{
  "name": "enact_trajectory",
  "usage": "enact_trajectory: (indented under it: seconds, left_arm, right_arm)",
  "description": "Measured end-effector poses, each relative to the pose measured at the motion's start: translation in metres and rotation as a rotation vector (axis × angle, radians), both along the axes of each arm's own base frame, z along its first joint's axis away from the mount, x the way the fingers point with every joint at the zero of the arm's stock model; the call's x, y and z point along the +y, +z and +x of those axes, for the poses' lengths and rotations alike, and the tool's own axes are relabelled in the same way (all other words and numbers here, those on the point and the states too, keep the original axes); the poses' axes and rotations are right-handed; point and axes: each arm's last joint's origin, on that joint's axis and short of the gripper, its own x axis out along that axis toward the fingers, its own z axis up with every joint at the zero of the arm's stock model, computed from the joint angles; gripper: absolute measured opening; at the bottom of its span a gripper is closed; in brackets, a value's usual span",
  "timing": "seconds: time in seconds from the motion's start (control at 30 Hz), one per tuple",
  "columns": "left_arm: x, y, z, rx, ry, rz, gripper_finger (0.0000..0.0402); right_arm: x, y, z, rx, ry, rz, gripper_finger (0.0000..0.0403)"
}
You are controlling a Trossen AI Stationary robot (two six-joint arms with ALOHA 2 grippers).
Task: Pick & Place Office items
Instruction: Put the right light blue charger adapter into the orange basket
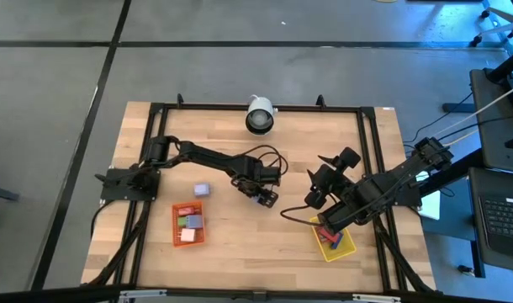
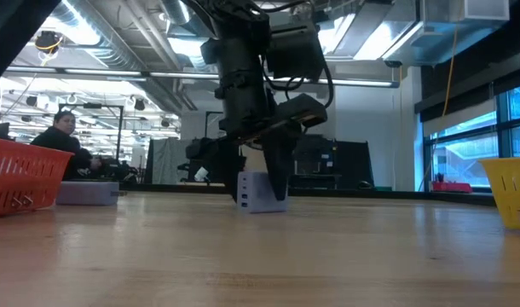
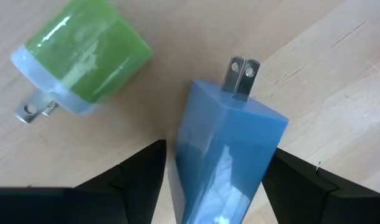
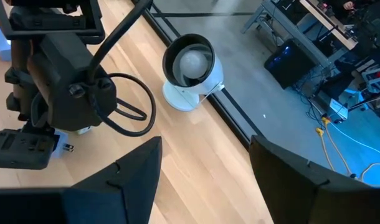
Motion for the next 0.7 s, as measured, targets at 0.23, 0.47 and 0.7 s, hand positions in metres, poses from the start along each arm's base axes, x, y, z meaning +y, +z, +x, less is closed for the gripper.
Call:
enact_trajectory:
  seconds: [0.23, 0.47, 0.7]
  left_arm:
    - [-0.0001, 0.0000, 0.0000, -0.003, -0.021, 0.003, 0.0192]
    - [-0.0010, 0.0008, -0.0001, -0.008, -0.050, -0.011, 0.0114]
    - [-0.0057, 0.0036, -0.0018, 0.007, -0.142, -0.045, 0.0114]
  right_arm:
    - [0.0003, -0.0001, -0.0002, 0.002, 0.001, 0.004, 0.0242]
    - [0.0010, -0.0003, -0.0006, 0.003, 0.002, 0.011, 0.0242]
    - [0.0009, -0.0004, -0.0005, -0.001, -0.002, 0.015, 0.0242]
